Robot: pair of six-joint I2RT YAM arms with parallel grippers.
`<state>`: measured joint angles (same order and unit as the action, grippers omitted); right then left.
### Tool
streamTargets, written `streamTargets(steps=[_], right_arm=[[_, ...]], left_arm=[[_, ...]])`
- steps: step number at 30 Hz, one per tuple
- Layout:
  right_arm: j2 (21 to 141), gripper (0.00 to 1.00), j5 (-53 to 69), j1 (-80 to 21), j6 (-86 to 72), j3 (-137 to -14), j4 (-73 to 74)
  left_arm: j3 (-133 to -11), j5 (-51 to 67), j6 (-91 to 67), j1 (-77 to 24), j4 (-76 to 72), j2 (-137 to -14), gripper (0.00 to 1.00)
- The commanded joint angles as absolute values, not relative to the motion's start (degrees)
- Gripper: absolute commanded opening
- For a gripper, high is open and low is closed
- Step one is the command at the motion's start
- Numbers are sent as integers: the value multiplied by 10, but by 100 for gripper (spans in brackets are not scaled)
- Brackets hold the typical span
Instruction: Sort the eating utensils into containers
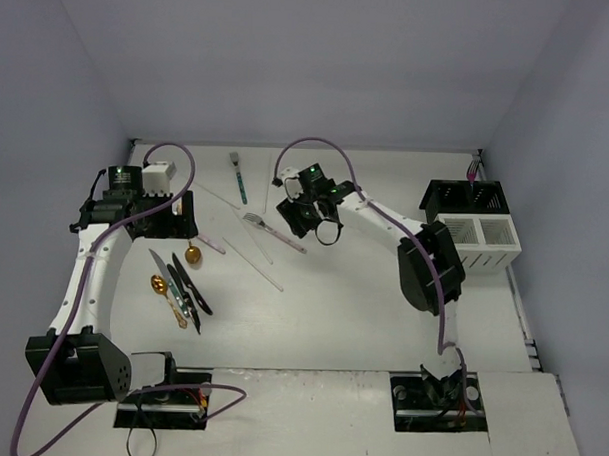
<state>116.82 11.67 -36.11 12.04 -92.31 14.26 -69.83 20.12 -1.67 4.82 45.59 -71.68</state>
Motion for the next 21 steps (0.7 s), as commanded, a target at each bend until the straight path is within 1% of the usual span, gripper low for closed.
streamTargets(steps=[1, 9, 17, 21], right_arm=[[1224, 50, 96, -386, 121, -1023, 172], [1311, 55, 87, -396, 121, -1091, 184], [1382, 56, 87, -407, 123, -1161, 200], [1399, 53, 80, -409, 126, -1176, 205]], left_arm=[[-700, 223, -27, 46, 422, -685, 97], [-693, 231, -30, 46, 419, -675, 97], [-684, 225, -25, 46, 416, -674, 97], [-683, 220, -25, 47, 416, -675, 97]])
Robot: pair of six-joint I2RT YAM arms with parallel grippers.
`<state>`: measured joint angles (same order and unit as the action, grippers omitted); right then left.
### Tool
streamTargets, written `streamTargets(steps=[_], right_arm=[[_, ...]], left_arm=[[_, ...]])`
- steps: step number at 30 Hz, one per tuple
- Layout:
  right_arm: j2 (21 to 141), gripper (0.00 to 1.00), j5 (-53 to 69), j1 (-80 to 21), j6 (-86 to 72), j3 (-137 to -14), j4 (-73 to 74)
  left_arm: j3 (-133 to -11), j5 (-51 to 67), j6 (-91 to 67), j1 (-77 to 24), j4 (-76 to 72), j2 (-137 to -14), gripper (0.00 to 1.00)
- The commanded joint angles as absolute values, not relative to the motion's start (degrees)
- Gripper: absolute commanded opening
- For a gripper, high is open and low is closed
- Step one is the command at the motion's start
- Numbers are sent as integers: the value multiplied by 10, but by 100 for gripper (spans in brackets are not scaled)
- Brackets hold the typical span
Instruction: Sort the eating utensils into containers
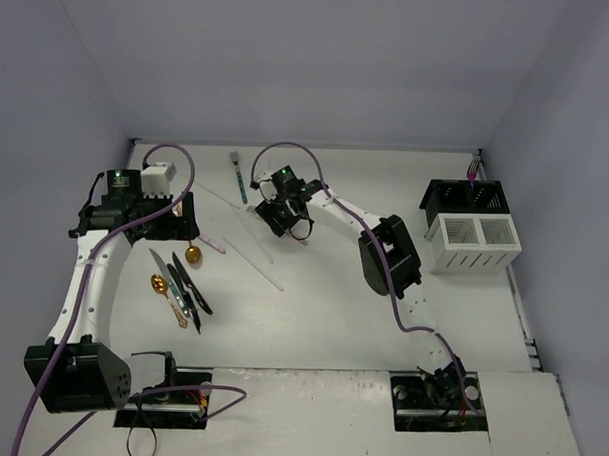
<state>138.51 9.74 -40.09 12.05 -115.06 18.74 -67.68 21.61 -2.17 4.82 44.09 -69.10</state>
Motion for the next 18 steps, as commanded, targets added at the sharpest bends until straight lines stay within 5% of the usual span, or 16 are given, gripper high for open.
streamTargets(steps=[1, 10, 18], right_arm=[[1402, 53, 77, -410, 128, -1180, 207], [1436, 44, 65, -411, 145, -1227, 237], [1461, 8, 78, -411, 156, -1258, 273]], left_arm=[[-683, 219, -25, 47, 416, -675, 97], [-681, 218, -28, 47, 417, -677, 97], [-680, 212, -29, 47, 417, -673, 97]])
